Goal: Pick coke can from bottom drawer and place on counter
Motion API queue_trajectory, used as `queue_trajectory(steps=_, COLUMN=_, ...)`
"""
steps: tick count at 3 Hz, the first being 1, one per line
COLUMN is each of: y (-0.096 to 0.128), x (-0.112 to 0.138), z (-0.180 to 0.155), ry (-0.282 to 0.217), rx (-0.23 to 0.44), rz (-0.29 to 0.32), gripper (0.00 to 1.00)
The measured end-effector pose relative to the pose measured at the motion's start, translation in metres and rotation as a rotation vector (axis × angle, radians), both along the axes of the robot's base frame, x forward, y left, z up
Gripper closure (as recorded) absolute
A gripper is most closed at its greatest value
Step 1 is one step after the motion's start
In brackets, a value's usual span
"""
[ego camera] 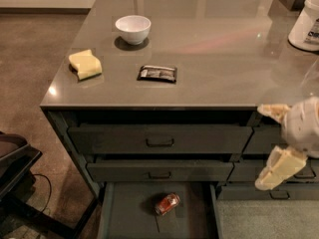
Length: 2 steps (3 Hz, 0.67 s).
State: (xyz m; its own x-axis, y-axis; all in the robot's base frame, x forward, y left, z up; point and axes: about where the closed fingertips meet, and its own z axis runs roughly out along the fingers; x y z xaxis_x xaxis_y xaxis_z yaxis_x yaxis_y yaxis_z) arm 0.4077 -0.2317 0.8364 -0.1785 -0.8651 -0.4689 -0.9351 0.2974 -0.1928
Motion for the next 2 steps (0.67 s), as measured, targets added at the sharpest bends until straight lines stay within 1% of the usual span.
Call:
queue_trajectory(steps=1, y=-0.0113, x=0.0199, z=-0.0477, ry=-0.051, rx=0.123, rz=-0.036, gripper=0.00)
queue_trajectory(steps=2, y=-0.0119, x=0.0240, z=-0.0524, ry=-0.057, rx=0.127, rz=-0.038, gripper=0.00)
